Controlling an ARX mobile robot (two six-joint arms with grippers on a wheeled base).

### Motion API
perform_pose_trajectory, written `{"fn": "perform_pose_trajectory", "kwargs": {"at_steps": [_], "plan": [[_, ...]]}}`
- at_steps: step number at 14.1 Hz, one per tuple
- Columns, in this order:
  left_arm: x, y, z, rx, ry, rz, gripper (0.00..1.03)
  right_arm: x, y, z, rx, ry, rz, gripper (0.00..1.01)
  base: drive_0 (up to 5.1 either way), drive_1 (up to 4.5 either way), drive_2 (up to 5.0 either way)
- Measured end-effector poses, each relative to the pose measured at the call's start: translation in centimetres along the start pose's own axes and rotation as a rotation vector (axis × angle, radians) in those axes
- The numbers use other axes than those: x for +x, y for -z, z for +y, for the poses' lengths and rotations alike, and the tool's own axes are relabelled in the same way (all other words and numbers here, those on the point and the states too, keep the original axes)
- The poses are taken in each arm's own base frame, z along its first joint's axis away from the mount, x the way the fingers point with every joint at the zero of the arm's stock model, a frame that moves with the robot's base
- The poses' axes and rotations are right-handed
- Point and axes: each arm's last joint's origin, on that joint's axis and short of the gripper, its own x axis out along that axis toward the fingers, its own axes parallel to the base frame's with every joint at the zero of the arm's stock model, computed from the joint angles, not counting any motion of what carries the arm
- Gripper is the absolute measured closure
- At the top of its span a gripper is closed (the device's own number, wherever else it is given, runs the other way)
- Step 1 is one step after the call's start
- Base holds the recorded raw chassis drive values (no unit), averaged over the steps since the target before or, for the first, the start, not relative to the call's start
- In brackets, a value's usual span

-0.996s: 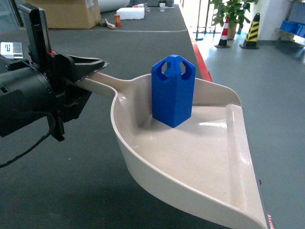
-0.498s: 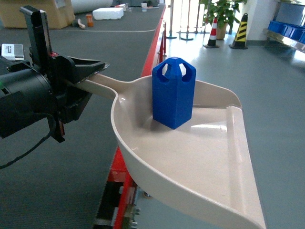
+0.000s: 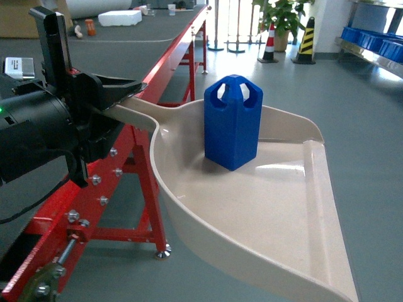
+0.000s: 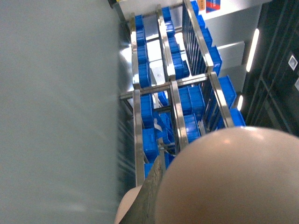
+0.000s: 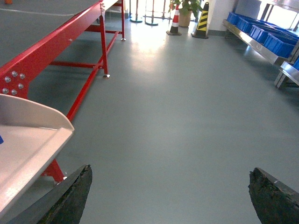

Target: Place part in tray to right shelf

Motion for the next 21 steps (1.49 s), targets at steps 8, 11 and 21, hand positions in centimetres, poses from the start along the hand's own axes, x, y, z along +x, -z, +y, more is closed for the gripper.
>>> {"fn": "perform_pose_trajectory", "kwargs": {"at_steps": [8,11,21], "plan": [[-0.05,-0.14,0.04,0.001,-0.003,-0.01,0.89,0.01,0.04,0.0,0.0,0.0,0.004,0.03,5.2,-2.28,-2.3],[0.01,0.07,0.02,0.0,0.0,0.002,0.89,-0.01,-0.01,0.0,0.0,0.0,-0.001,0.03,5.2,-2.28,-2.3],[0.01,0.04,0.04,0.001,-0.002,-0.001,0.89,0.0,0.01,0.0,0.0,0.0,0.001,0.03,5.1,-2.35,-2.3]]}}
